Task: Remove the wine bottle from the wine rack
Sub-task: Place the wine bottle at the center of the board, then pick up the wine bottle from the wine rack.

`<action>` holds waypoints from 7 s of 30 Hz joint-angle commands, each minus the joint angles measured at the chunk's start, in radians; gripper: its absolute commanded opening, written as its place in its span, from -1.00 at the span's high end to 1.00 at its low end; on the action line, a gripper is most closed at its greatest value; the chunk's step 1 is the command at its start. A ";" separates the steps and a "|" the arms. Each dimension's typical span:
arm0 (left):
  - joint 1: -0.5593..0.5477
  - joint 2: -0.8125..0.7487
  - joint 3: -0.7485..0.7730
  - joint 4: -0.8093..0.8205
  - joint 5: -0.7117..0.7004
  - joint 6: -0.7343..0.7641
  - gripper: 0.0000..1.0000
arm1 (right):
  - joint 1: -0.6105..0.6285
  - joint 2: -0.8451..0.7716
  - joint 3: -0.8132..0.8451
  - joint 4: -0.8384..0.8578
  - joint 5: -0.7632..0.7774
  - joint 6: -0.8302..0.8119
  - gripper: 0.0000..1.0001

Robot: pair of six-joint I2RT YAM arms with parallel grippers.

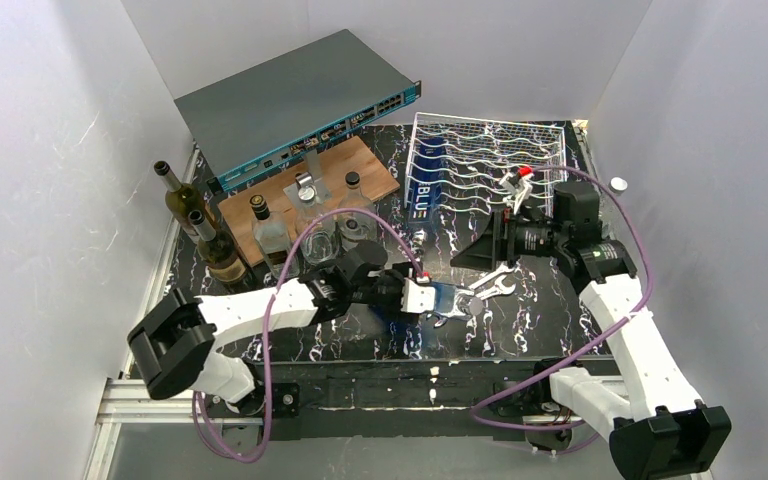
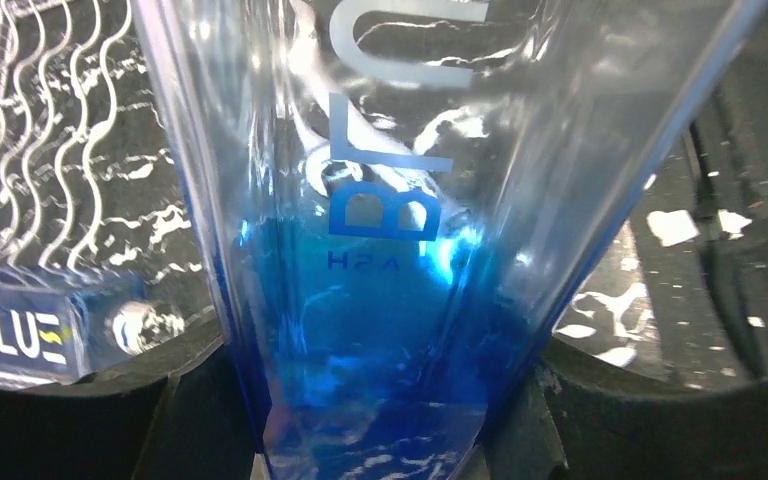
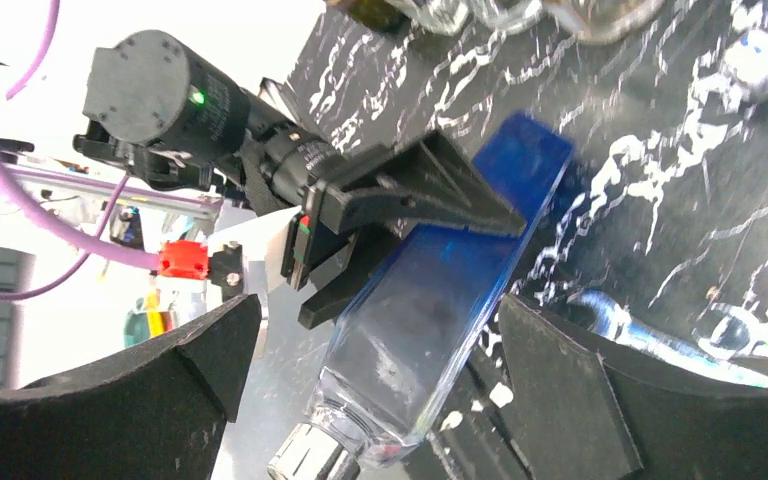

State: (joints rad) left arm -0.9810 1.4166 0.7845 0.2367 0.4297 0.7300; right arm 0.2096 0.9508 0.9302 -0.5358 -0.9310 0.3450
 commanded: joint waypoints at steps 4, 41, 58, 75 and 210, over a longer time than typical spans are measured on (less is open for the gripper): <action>0.001 -0.201 -0.039 0.079 0.007 -0.265 1.00 | -0.002 0.089 0.169 -0.015 -0.133 -0.274 -0.97; -0.001 -0.513 -0.216 0.214 -0.240 -0.702 1.00 | 0.163 0.302 0.282 -0.546 -0.315 -1.705 -1.00; -0.012 -0.413 -0.156 0.263 -0.204 -0.722 1.00 | 0.344 0.371 0.377 -0.389 -0.259 -1.467 -1.00; -0.013 -0.354 -0.122 0.305 -0.195 -0.708 1.00 | 0.378 0.366 0.317 -0.207 -0.221 -1.237 -0.76; -0.010 -0.323 0.114 -0.416 -0.496 -1.250 -0.97 | 0.013 0.310 0.682 -0.350 0.353 -0.858 -0.97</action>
State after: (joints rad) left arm -0.9901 1.0492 0.8413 -0.1444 -0.0490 -0.5243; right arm 0.1532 1.2888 1.6627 -0.8791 -0.6487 -0.4778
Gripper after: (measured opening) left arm 0.983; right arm 0.983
